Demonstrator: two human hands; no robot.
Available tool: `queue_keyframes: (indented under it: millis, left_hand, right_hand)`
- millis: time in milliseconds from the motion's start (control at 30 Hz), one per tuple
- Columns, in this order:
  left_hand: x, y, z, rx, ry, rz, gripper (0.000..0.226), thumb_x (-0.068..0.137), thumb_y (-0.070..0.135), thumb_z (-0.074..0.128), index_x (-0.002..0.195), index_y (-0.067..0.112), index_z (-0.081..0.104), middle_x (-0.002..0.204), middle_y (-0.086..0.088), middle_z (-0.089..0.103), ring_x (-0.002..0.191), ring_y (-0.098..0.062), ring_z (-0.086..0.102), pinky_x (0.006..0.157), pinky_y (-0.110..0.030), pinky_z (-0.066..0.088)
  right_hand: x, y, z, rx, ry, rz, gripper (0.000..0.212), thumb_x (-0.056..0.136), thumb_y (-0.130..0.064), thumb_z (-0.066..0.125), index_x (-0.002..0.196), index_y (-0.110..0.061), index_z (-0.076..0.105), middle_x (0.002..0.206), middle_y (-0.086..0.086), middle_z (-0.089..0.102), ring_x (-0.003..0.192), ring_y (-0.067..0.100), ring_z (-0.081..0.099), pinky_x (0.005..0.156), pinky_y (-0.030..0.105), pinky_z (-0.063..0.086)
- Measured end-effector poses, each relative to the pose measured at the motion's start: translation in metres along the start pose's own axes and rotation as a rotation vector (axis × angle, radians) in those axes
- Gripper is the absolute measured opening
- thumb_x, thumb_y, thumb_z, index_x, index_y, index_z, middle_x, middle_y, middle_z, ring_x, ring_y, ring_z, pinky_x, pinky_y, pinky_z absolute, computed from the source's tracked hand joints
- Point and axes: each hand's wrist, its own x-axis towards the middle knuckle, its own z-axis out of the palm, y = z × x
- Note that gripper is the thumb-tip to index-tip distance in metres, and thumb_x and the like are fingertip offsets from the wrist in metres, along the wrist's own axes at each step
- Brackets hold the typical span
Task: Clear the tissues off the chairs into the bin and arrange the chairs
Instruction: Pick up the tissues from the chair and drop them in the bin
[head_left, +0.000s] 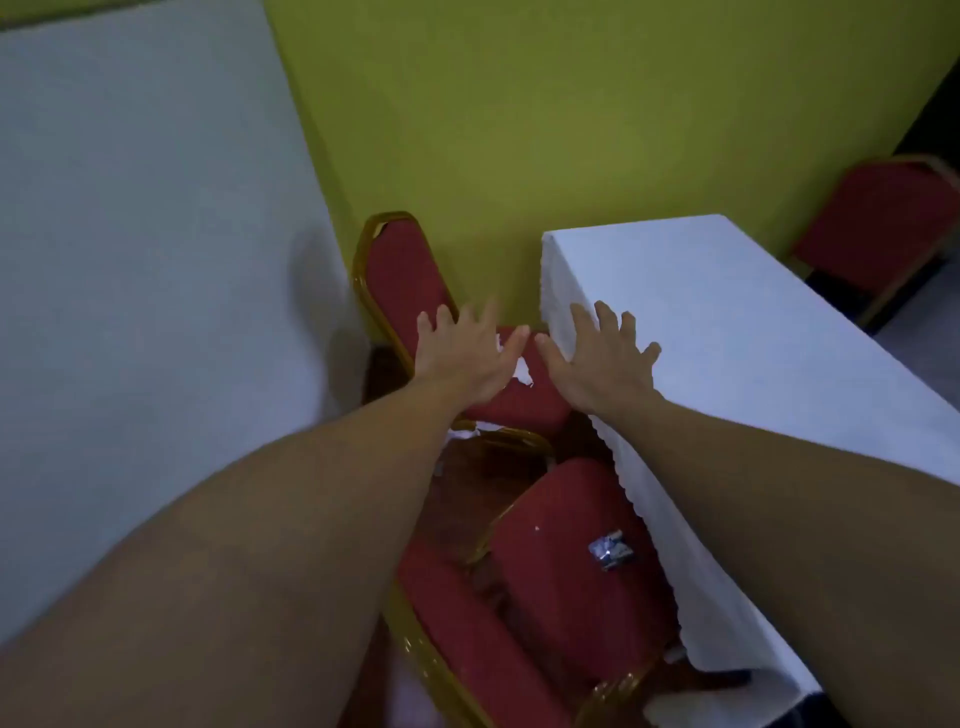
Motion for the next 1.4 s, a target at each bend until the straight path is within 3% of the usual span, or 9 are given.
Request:
queue_keyframes:
  millis: [400,800,1067,1400]
  left_hand:
    - [0.034,-0.056,0.006,0.102,-0.049,0.199,0.075,0.096,0.066,0.013,0.156,0.021,0.022,0.152,-0.012,0.041,0.138,-0.039,0.034,0.114,-0.060,0.018]
    - [0.054,0.015,0.028,0.100,-0.079,0.370,0.074,0.096,0.066,0.012,0.154,0.021,0.026,0.152,-0.012,0.042,0.136,-0.038,0.038,0.112,-0.059,0.021]
    - [0.086,0.073,0.046,0.072,-0.099,0.562,0.074,0.097,0.066,0.013,0.156,0.022,0.022,0.155,-0.010,0.039,0.139,-0.039,0.034,0.114,-0.058,0.019]
    - [0.186,0.055,0.072,0.075,-0.165,0.766,0.075,0.097,0.067,0.012,0.157,0.023,0.020,0.156,-0.008,0.036,0.142,-0.036,0.030,0.116,-0.055,0.014]
  right_hand:
    - [-0.010,-0.044,0.035,-0.006,0.042,0.227,0.075,0.092,-0.072,0.024,0.154,-0.030,0.021,0.164,0.004,0.016,0.150,0.035,0.007,0.112,0.070,0.011]
    - [-0.021,0.017,0.031,-0.045,0.035,0.343,0.073,0.095,-0.070,0.025,0.154,-0.027,0.021,0.164,0.005,0.014,0.150,0.036,0.005,0.113,0.068,0.011]
    - [-0.013,0.052,0.031,-0.061,0.048,0.516,0.076,0.094,-0.071,0.021,0.156,-0.027,0.016,0.166,0.007,0.009,0.151,0.037,0.001,0.113,0.070,0.008]
    - [0.052,0.032,0.061,-0.071,0.080,0.767,0.075,0.095,-0.071,0.021,0.156,-0.028,0.015,0.166,0.005,0.009,0.152,0.036,-0.001,0.114,0.069,0.008]
